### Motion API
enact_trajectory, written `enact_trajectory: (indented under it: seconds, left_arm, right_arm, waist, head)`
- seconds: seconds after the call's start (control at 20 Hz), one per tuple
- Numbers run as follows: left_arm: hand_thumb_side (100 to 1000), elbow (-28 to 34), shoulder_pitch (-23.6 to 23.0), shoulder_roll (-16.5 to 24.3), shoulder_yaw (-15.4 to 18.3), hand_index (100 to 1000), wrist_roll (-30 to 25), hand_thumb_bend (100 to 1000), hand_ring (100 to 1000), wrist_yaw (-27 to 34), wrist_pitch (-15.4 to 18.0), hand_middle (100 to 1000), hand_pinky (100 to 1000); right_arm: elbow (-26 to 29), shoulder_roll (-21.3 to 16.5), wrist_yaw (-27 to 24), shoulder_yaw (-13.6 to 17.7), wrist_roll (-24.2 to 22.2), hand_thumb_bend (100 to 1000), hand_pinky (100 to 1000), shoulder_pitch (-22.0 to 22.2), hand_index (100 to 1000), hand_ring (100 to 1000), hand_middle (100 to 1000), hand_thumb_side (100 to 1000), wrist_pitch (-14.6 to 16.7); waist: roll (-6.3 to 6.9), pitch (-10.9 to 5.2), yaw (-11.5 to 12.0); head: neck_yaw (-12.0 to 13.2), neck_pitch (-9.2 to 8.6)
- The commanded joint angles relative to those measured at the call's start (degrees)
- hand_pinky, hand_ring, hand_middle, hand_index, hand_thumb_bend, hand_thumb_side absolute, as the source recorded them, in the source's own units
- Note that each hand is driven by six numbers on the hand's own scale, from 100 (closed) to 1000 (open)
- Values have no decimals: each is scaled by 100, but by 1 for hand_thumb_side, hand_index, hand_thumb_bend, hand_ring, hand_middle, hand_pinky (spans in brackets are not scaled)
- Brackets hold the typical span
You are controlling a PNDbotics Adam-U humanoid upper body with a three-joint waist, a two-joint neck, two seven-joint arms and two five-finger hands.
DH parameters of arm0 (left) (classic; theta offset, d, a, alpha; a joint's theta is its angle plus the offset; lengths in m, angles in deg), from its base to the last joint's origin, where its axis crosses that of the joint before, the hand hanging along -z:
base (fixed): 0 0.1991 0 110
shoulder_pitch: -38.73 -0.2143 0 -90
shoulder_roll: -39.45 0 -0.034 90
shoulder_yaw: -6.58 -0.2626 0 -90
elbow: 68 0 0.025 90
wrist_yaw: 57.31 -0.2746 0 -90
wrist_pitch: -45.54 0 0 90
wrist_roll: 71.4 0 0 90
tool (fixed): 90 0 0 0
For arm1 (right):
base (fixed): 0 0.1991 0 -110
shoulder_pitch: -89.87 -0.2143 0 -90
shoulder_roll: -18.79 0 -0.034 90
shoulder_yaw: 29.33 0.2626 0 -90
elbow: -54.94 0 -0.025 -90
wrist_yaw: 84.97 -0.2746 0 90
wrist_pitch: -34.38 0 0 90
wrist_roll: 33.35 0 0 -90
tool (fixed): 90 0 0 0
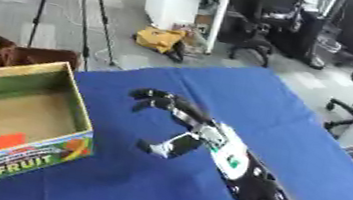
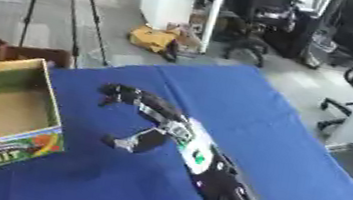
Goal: Pick up objects on the table and place them in the box.
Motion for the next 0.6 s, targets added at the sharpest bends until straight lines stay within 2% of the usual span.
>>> enact_trajectory:
  seconds: [0.05, 0.35, 0.5, 0.6]
  left_arm:
    - [798, 59, 19, 118, 80, 634, 68, 541, 863, -55, -3, 526, 443]
    - [801, 38, -16, 118, 82, 657, 91, 544, 905, -101, -34, 594, 460]
    - [801, 40, -24, 112, 87, 657, 105, 544, 905, -110, -36, 594, 460]
    - [802, 40, -23, 121, 82, 671, 105, 545, 918, -115, -37, 632, 465]
  right_arm:
    - [567, -51, -326, -26, -168, 373, 969, 111, 791, 875, 893, 592, -260]
    - [1232, 33, -827, -40, -653, 382, 973, 468, 788, 872, 890, 596, -760]
    - [1451, 47, -1095, -18, -917, 382, 973, 526, 788, 872, 890, 596, -1028]
    - [1603, 76, -1280, -31, -1094, 404, 975, 568, 786, 870, 889, 592, -1213]
  waist:
    - [21, -68, -58]
    - [33, -63, -180]
    - [34, -64, -189]
    - [37, -47, -237]
  head:
    - [154, 48]
    - [216, 129]
    - [216, 144]
    - [246, 186]
